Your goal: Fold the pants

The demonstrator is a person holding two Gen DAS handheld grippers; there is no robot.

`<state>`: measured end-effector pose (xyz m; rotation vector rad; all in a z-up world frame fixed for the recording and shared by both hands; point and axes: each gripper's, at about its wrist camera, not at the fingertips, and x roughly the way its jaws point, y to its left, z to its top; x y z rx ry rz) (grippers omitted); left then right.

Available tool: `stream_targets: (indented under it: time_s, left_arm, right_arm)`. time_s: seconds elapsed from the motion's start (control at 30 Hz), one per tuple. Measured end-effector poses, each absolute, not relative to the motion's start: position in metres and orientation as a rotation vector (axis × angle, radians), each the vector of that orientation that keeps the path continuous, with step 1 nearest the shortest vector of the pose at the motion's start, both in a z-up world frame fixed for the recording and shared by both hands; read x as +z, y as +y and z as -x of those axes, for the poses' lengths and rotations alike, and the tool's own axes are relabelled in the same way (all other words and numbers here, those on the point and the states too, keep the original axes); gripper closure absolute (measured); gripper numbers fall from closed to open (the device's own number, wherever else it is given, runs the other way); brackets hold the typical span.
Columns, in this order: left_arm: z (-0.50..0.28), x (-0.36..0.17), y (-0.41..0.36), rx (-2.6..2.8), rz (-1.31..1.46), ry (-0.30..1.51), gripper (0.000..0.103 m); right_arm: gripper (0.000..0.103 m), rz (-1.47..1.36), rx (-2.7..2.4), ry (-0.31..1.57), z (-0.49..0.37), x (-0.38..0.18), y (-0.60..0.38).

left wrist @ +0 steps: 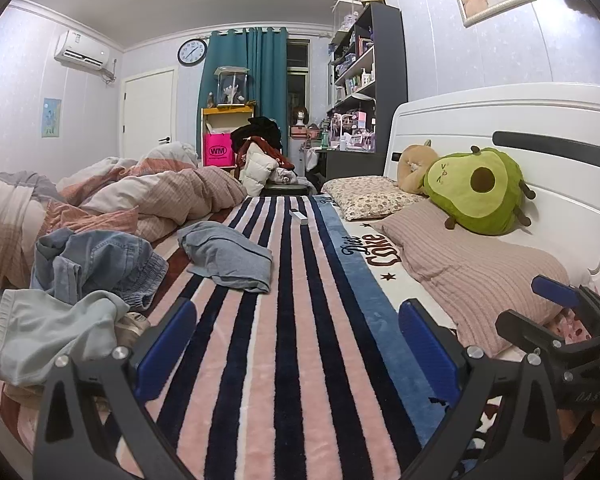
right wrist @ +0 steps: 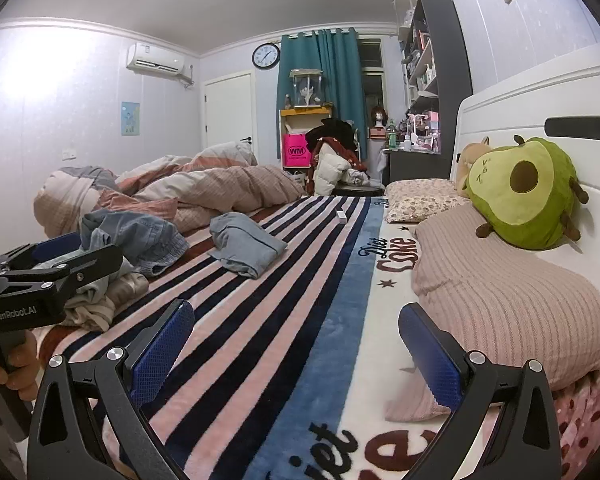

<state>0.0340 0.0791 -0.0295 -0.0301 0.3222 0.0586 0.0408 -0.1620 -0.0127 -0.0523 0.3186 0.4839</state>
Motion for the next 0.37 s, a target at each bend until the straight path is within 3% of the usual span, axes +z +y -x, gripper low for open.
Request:
stream_targets:
  time_s: [0.37]
  left_arm:
    - [-0.0317, -0.0294, 0.0802, 0.061, 0.027, 0.322, 0.003]
  right_arm:
    - [0.001, 0.052, 0.483, 0.320, -0.0415, -0.0131, -0.1632]
